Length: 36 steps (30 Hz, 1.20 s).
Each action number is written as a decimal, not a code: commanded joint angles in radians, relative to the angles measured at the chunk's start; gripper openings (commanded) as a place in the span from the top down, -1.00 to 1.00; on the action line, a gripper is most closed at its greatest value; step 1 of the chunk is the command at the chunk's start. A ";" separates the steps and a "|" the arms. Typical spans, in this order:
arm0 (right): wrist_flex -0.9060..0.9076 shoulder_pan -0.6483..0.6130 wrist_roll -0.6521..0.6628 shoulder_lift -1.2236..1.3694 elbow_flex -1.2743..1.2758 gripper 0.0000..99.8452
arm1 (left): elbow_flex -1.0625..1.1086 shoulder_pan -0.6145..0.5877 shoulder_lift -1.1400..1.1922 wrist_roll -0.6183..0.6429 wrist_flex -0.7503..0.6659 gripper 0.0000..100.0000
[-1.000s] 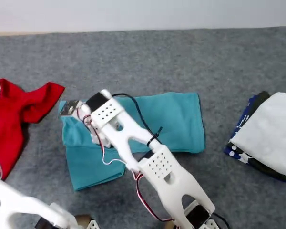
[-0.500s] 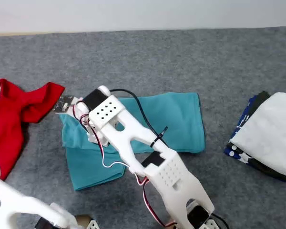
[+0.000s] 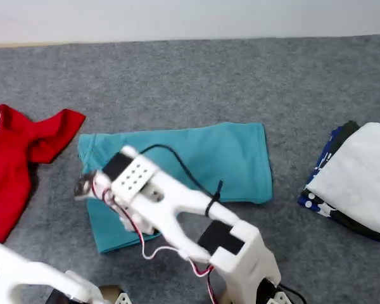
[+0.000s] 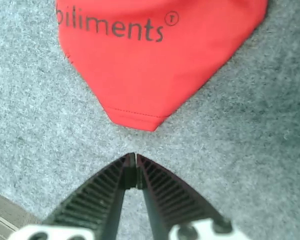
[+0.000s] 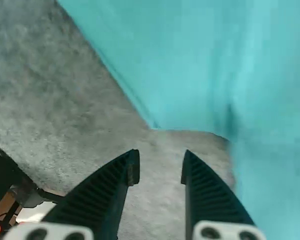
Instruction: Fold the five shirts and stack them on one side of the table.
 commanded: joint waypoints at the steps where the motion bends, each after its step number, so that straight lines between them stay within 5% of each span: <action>1: -0.093 -0.038 -0.002 -0.070 0.055 0.64 | -0.005 0.002 -0.025 -0.005 -0.012 0.98; 24: -0.305 -0.128 0.000 0.105 0.043 0.57 | -0.002 -0.006 -0.025 -0.008 -0.008 0.98; 30: -0.297 -0.097 0.000 0.165 -0.054 1.00 | 0.033 -0.006 -0.025 -0.008 -0.012 0.98; 36: -0.223 -0.059 0.000 0.165 -0.157 0.98 | 0.038 -0.006 -0.029 -0.008 -0.012 0.98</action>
